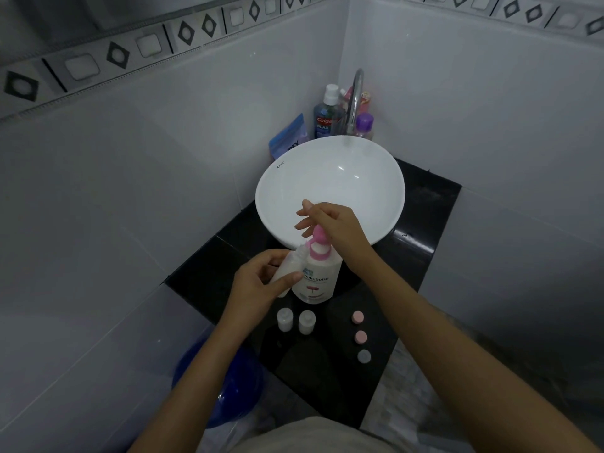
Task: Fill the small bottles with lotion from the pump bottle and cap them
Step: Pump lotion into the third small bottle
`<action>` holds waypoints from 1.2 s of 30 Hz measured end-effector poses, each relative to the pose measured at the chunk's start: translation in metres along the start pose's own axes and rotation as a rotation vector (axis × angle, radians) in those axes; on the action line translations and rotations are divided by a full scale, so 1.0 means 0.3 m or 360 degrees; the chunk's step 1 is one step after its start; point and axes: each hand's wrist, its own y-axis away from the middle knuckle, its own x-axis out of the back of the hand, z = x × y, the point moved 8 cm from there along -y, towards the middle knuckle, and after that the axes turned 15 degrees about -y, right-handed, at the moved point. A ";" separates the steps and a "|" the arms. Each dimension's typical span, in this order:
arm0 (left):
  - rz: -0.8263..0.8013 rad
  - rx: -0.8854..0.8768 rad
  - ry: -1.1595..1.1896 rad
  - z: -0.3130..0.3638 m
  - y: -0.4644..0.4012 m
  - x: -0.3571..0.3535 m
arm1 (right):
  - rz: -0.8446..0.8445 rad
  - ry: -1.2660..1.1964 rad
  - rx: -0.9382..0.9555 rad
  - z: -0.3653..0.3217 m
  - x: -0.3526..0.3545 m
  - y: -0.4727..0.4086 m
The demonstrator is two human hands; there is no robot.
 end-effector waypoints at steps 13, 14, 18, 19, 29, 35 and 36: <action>0.0116 0.0032 -0.0094 -0.011 0.005 0.052 | 0.0020 0.0021 0.0035 -0.018 0.015 0.007; 0.0133 0.0057 -0.0084 -0.018 0.008 0.058 | 0.0019 0.0019 0.0039 -0.017 0.017 0.008; 0.0167 0.0107 -0.0053 -0.043 0.028 0.066 | 0.0023 0.0010 0.0059 -0.008 0.032 0.011; 0.0159 0.0110 -0.0027 -0.047 0.035 0.057 | 0.0030 0.0003 0.0059 -0.004 0.040 0.012; -0.0044 0.0117 0.0166 -0.072 0.103 -0.081 | 0.0339 0.0156 0.0054 0.093 0.232 0.090; -0.0097 0.0155 0.0161 -0.099 0.141 -0.109 | 0.0398 0.0671 -0.0305 0.377 0.370 0.200; -0.0115 0.0174 0.0172 -0.108 0.151 -0.120 | 0.0374 0.0779 -0.0389 0.434 0.379 0.216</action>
